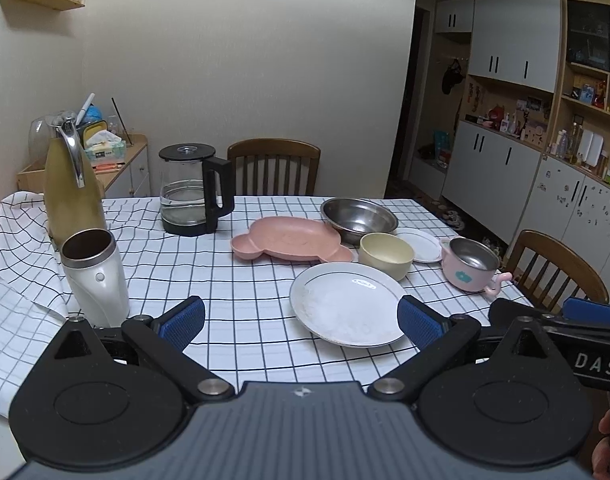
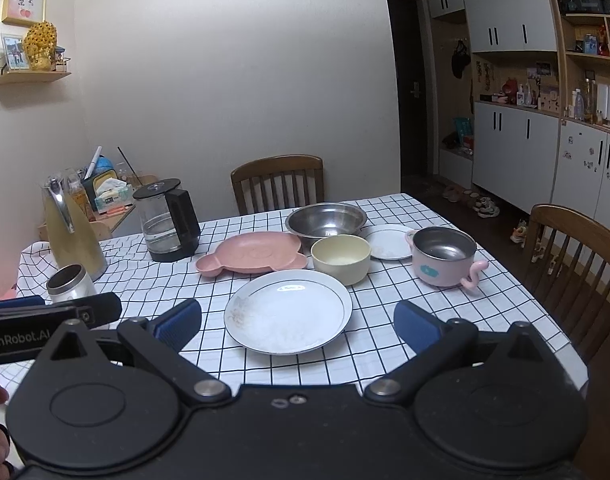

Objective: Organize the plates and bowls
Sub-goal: 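Move both tools toward the large white gold-rimmed plate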

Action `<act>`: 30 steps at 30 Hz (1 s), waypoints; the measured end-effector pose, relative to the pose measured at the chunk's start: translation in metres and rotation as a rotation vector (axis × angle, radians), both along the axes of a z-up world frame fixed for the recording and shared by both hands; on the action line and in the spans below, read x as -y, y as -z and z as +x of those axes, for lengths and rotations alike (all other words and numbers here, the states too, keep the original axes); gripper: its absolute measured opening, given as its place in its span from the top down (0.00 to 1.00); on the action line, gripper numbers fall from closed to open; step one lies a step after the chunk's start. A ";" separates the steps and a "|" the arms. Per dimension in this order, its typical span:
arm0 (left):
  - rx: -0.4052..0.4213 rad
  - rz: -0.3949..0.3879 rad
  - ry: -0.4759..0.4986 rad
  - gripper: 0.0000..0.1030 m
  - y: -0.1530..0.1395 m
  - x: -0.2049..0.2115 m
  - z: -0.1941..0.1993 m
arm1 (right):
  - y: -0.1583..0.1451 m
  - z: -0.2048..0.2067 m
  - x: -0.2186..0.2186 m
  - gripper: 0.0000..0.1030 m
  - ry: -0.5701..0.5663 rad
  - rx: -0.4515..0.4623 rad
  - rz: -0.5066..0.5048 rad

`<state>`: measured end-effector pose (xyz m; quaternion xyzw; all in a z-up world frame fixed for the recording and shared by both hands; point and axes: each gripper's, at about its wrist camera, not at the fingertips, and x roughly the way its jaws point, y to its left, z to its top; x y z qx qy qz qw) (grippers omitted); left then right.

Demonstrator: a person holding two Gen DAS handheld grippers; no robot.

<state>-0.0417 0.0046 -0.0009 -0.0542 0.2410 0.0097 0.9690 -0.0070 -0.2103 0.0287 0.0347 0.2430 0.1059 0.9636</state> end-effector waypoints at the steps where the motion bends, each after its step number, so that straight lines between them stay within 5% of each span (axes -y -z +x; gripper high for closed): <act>1: 0.001 0.001 0.003 0.00 -0.002 0.001 -0.001 | 0.000 0.000 0.000 0.00 0.002 -0.001 -0.003; 30: -0.015 0.030 -0.012 0.00 -0.050 0.036 0.014 | -0.024 0.007 0.008 0.00 -0.007 0.004 0.016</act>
